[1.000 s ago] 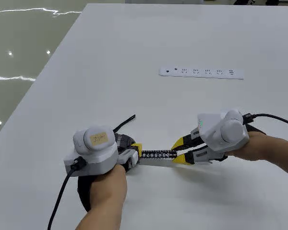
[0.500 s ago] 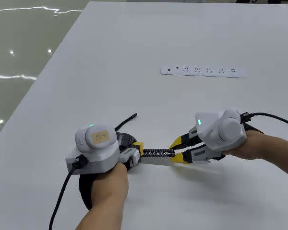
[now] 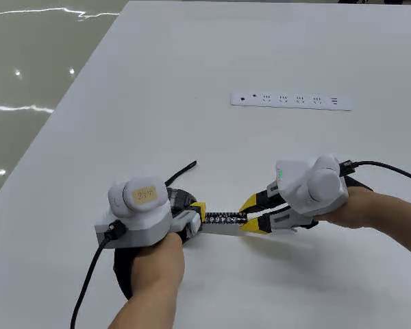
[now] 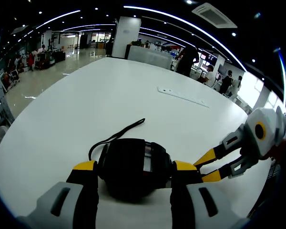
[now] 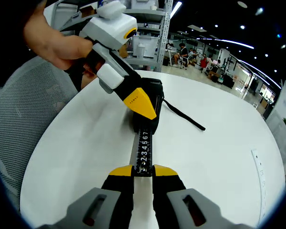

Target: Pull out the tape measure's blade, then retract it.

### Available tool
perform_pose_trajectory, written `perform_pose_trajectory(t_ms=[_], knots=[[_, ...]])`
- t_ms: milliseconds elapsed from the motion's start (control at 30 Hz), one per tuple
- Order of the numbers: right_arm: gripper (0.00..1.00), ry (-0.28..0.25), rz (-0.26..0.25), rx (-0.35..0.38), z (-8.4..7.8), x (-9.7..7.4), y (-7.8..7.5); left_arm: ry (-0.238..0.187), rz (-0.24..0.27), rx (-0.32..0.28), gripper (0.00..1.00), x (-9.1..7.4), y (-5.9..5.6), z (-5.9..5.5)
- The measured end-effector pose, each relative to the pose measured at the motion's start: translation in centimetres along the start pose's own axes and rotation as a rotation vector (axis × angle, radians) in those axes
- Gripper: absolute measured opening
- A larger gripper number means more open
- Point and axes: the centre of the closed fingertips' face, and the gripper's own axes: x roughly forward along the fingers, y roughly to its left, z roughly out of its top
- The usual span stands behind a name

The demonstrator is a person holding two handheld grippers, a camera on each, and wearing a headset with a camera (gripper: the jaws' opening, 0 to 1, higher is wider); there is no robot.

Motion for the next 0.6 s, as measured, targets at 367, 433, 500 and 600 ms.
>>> perform_pose_trajectory(t_ms=[367,433,500,600], knots=[[0.13,-0.005,0.000,0.004,0.28,0.37,0.06,-0.001,-0.003,0.003,0.56,-0.39,-0.25,-0.10],[0.13,-0.005,0.001,0.004,0.43,0.40,0.11,-0.002,-0.003,0.001,0.56,-0.32,-0.16,-0.07],[0.13,-0.005,0.002,0.001,0.52,0.44,0.12,-0.003,-0.002,0.000,0.57,-0.35,-0.17,-0.07],[0.13,-0.006,0.002,0.001,0.54,0.63,0.02,-0.003,-0.003,-0.002,0.57,-0.29,-0.15,-0.06]])
